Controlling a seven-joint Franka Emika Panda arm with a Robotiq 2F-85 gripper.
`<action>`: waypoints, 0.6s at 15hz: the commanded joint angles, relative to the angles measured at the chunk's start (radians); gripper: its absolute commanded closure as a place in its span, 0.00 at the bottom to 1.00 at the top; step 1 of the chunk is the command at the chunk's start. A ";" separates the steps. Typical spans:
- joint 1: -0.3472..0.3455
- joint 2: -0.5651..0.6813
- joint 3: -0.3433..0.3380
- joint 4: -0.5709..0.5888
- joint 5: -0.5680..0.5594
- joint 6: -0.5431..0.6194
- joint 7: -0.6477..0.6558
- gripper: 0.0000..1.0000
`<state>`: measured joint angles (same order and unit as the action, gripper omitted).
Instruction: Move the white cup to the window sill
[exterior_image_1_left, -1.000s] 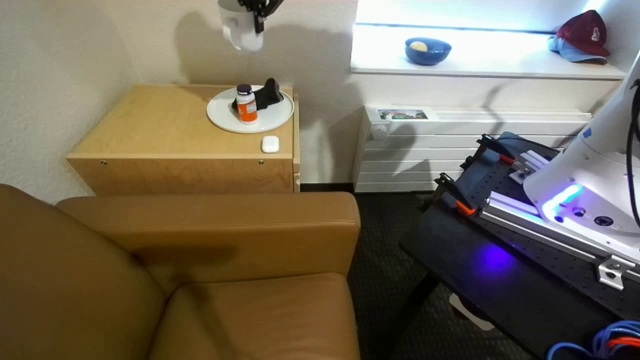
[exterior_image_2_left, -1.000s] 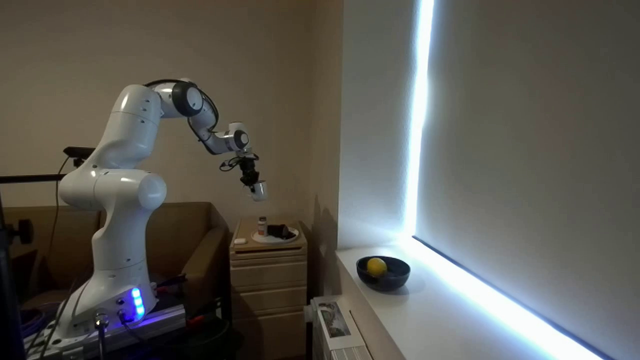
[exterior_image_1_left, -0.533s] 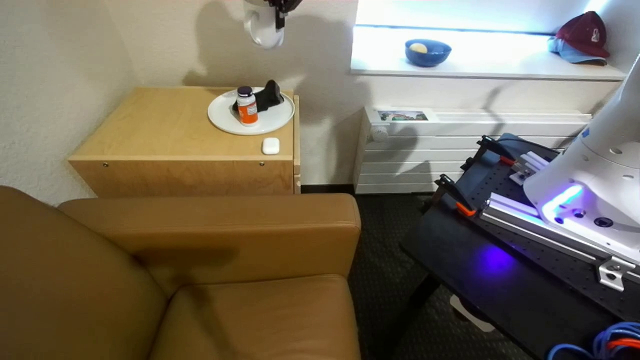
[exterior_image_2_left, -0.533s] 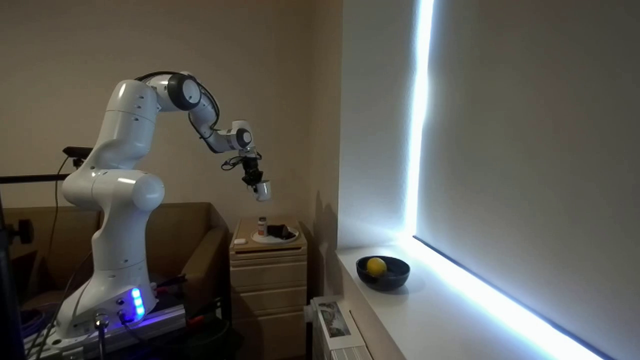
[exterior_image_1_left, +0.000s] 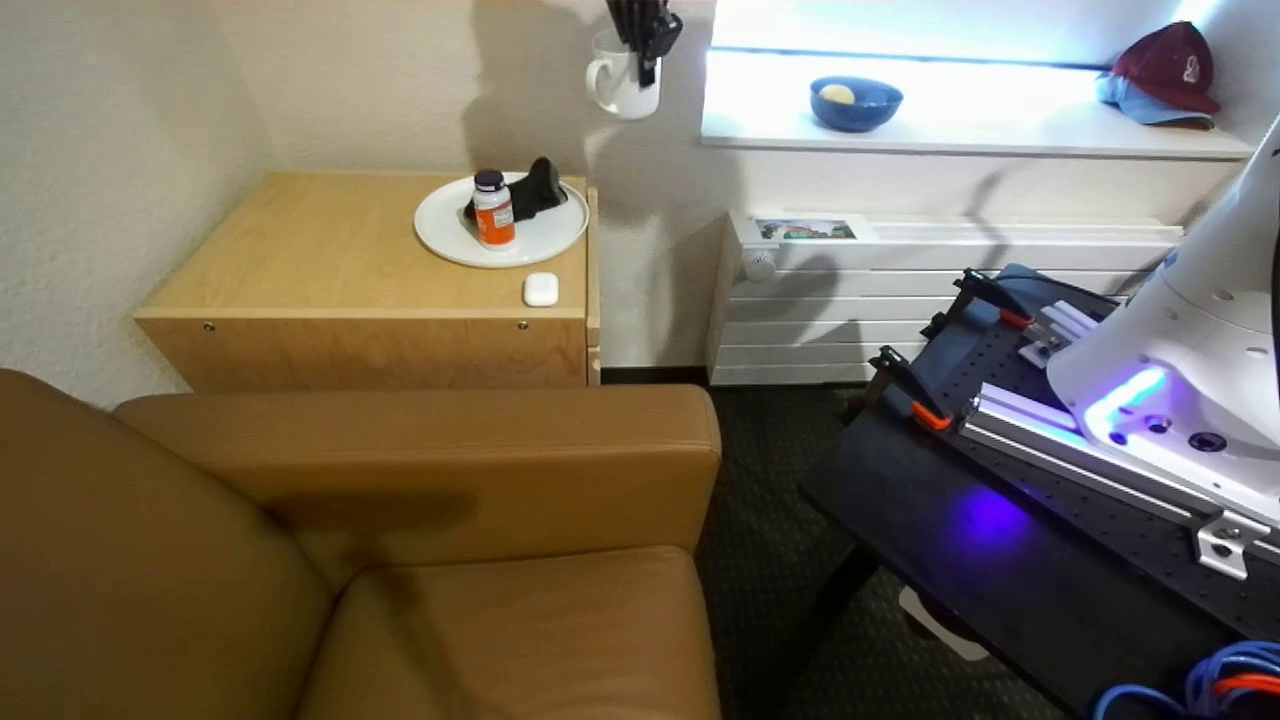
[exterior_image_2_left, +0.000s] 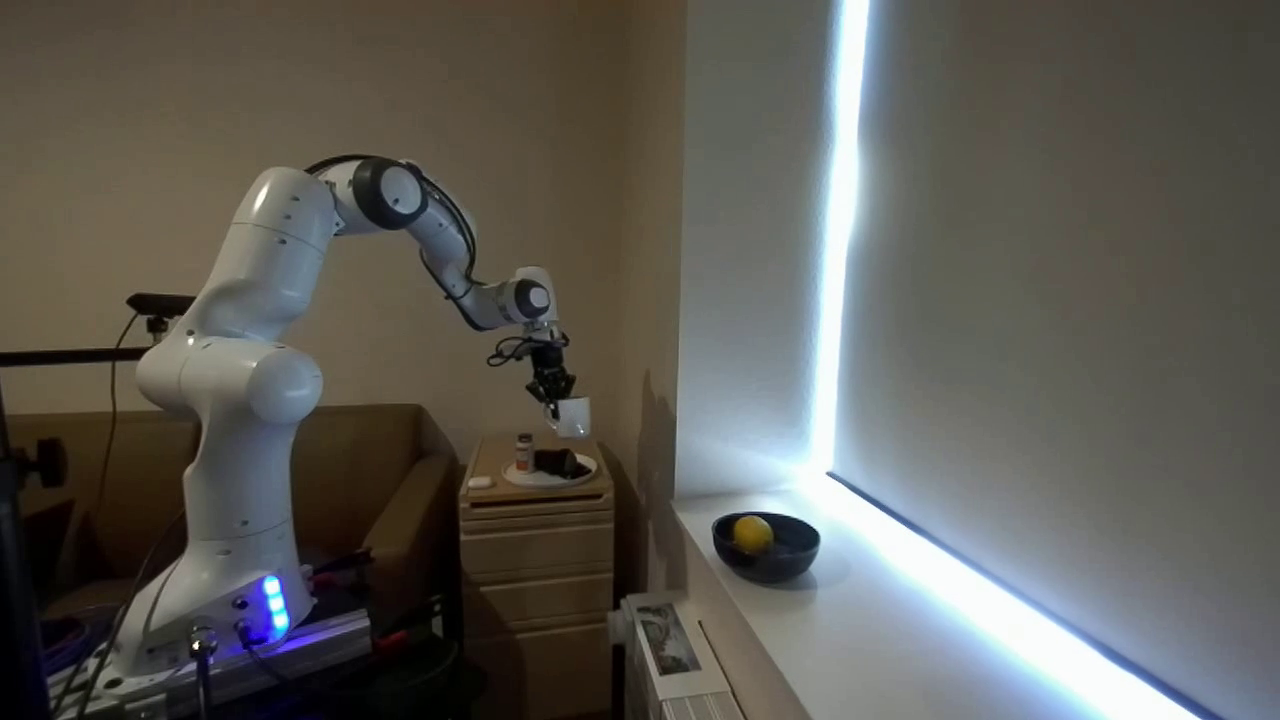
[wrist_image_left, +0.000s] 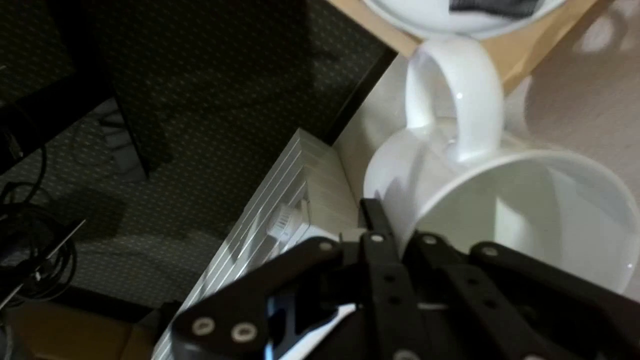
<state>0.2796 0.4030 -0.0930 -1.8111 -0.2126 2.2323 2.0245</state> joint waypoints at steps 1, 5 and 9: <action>-0.106 -0.012 -0.053 -0.073 -0.003 0.020 0.052 0.99; -0.188 -0.014 -0.096 -0.099 0.043 -0.009 0.137 0.99; -0.249 -0.044 -0.129 -0.167 0.087 0.010 0.248 0.99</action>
<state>0.0684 0.4099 -0.2091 -1.9052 -0.1596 2.2320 2.2045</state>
